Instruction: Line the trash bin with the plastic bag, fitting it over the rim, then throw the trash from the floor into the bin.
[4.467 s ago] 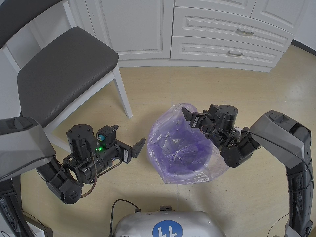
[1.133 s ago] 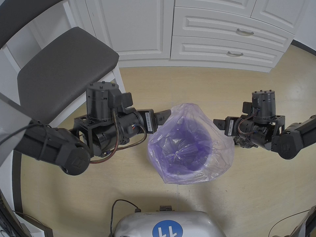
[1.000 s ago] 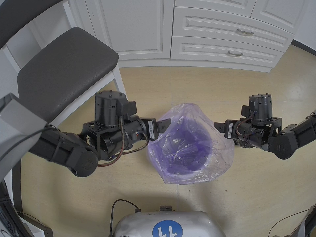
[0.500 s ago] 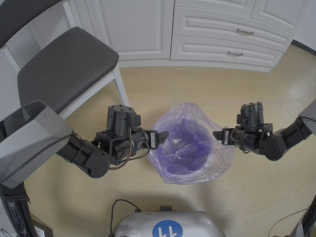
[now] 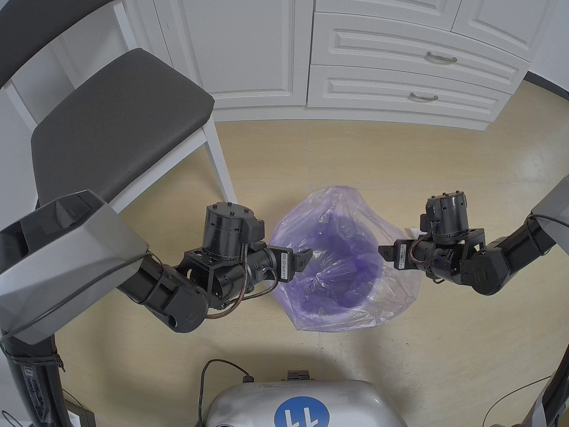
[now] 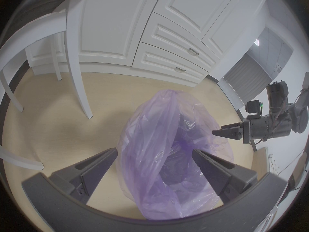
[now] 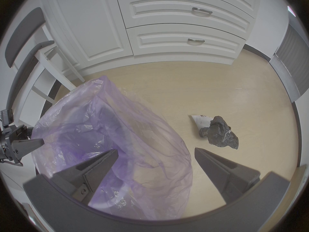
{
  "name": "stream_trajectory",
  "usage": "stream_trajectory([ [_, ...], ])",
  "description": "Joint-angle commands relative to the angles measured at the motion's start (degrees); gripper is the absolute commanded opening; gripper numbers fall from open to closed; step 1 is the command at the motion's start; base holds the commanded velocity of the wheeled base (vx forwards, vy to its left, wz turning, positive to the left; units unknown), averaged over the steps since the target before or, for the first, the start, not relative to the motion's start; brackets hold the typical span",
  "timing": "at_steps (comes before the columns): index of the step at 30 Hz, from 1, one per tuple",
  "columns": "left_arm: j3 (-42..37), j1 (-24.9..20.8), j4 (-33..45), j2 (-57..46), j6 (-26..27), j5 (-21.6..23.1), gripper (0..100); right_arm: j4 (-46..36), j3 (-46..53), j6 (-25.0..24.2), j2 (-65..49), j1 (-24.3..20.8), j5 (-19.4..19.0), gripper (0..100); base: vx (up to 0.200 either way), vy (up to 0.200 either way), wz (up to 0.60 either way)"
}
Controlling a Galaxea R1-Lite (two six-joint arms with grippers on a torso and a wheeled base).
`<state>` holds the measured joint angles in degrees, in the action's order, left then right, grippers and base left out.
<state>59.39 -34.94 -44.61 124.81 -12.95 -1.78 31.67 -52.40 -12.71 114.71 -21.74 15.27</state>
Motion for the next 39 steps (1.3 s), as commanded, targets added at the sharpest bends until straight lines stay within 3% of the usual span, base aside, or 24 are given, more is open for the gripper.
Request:
stream_trajectory([
  [1,0.6,0.6,0.7,0.6,0.0,-0.1,100,0.0,0.2,0.1,0.6,-0.1,0.0,100,0.0,0.0,0.0],
  [30,4.9,9.4,6.0,0.0,0.1,-0.9,100,0.1,-1.2,-0.4,0.6,1.4,0.6,100,0.0,0.0,0.0],
  [39,3.1,7.7,5.9,-2.7,-0.1,-0.8,100,0.1,-1.3,-0.6,0.0,1.6,0.6,100,0.0,0.0,0.0],
])
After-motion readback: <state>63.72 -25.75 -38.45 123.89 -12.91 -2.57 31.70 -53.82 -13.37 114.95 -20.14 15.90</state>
